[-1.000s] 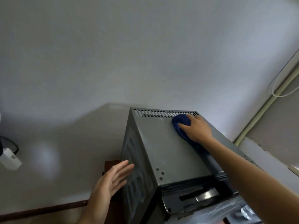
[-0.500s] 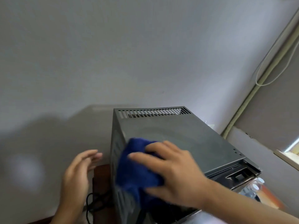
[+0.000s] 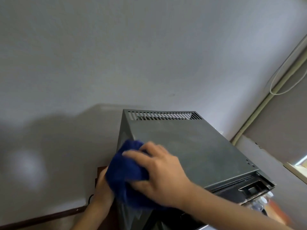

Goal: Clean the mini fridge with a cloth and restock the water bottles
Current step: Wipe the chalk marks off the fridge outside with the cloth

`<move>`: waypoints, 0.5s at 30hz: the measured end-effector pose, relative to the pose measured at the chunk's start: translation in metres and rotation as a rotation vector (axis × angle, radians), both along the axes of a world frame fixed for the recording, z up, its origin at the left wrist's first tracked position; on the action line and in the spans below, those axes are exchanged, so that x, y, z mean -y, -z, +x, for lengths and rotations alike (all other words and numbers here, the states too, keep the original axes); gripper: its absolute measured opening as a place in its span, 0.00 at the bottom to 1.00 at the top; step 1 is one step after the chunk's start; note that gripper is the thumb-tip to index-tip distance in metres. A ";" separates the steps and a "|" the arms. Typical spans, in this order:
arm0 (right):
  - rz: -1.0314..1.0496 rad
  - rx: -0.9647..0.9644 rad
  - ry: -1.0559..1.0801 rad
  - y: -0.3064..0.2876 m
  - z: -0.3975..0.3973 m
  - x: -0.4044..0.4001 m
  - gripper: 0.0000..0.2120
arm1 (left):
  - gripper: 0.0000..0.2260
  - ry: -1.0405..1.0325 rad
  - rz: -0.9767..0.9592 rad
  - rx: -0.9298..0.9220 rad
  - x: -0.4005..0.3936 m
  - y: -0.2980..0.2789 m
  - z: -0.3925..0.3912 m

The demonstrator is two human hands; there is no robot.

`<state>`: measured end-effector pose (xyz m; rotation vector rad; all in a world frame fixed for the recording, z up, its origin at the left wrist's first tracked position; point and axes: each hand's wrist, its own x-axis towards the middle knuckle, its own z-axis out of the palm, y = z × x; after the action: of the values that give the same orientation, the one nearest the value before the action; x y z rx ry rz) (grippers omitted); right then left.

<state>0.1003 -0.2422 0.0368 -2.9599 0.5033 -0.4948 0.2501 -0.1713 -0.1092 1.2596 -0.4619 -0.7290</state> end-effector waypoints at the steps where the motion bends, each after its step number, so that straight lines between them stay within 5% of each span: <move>1: -0.005 -0.017 -0.049 -0.001 -0.006 -0.001 0.32 | 0.09 -0.011 0.016 -0.001 -0.002 0.004 0.002; 3: -0.024 0.016 0.080 -0.005 -0.017 0.039 0.31 | 0.12 0.003 0.007 -0.064 -0.008 0.006 0.006; 8: 0.020 0.041 0.847 -0.014 -0.032 0.210 0.23 | 0.17 0.003 0.073 -0.026 -0.031 0.018 0.017; 11: 0.033 0.040 0.759 -0.017 0.033 0.201 0.24 | 0.17 0.026 0.106 0.007 -0.036 0.021 0.015; 15: -0.003 -0.027 0.316 -0.006 0.094 0.092 0.27 | 0.15 0.009 0.131 -0.085 -0.025 0.012 0.017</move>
<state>0.1938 -0.3339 0.0427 -2.9035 0.9821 -0.4820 0.2673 -0.1465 -0.1217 1.3440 -0.3550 -0.8274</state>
